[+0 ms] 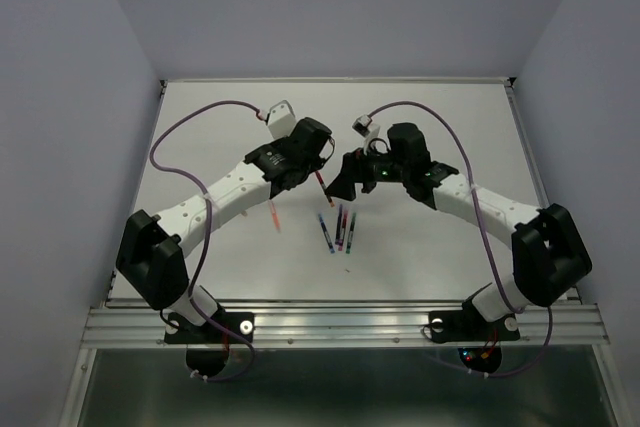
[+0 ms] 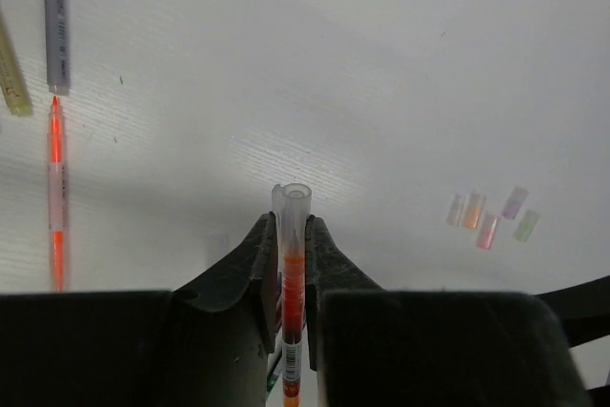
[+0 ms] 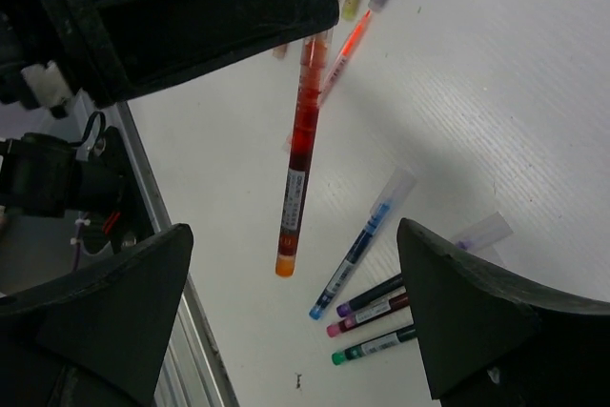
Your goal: Open the pen caps
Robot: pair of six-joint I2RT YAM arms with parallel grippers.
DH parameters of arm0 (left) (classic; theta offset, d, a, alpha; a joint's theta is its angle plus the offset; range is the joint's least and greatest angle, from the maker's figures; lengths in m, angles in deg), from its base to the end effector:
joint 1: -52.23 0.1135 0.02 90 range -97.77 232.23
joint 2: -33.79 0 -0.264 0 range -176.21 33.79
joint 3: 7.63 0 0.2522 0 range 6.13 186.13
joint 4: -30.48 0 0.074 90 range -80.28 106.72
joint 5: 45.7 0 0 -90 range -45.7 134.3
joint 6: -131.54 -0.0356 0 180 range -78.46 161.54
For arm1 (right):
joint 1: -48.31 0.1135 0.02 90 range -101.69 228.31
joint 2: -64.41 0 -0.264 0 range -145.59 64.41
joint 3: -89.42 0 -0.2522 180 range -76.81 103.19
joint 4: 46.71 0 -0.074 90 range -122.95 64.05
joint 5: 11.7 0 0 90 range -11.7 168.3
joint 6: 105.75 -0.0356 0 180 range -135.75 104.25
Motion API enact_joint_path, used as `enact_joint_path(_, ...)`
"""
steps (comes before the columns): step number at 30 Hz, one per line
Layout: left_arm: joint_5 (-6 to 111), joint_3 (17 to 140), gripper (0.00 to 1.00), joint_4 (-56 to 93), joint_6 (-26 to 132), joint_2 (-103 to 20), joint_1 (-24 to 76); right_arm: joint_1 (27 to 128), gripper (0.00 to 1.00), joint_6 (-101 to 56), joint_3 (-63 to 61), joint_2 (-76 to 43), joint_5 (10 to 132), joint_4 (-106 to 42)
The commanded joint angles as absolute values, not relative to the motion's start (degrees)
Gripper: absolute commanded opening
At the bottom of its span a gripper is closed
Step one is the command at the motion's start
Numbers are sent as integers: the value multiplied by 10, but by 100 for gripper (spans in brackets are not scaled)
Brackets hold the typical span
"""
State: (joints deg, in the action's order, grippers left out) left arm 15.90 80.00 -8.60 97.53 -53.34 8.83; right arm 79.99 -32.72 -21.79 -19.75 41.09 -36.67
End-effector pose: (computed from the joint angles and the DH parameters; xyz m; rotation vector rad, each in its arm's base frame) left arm 0.2596 -0.2222 0.3137 -0.5005 2.1268 -0.4414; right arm 0.2685 0.1910 0.2654 -0.7034 2.0013 1.1766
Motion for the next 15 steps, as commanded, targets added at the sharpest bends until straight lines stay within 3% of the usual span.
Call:
enact_joint_path(1,133,822,0,-68,990,-501,88,823,90,-305,-164,-233,459,-397)
enact_joint_path(3,134,822,0,-68,993,-497,88,830,82,-303,-155,-244,476,-397)
enact_joint_path(9,140,816,0,-55,995,-488,88,842,76,-302,-131,-275,491,-397)
enact_joint_path(14,142,816,0,-51,996,-489,88,847,37,-315,-121,-284,496,-401)
enact_joint_path(15,144,816,0,-51,996,-490,88,847,23,-321,-121,-283,499,-402)
